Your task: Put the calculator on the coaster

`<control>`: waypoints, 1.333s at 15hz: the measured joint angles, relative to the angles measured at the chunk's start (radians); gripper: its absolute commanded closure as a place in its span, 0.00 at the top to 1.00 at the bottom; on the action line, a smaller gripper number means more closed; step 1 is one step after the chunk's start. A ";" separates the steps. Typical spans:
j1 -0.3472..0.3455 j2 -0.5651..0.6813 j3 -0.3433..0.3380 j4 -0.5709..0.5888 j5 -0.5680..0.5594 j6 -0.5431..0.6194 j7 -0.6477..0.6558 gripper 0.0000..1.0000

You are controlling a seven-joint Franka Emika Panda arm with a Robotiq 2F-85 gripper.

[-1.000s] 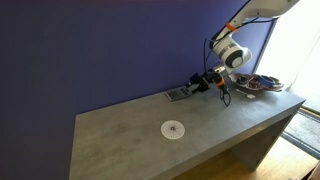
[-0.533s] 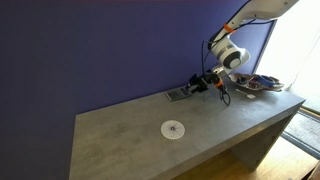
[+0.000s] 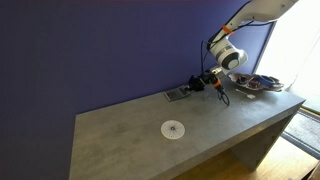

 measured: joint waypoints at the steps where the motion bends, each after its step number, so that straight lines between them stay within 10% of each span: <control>1: -0.007 0.000 0.000 -0.001 -0.002 -0.028 0.003 0.03; 11: -0.145 -0.035 0.001 -0.087 -0.430 -0.581 0.085 0.03; 20: -0.111 -0.209 0.072 -0.286 -0.455 -0.600 -0.050 0.03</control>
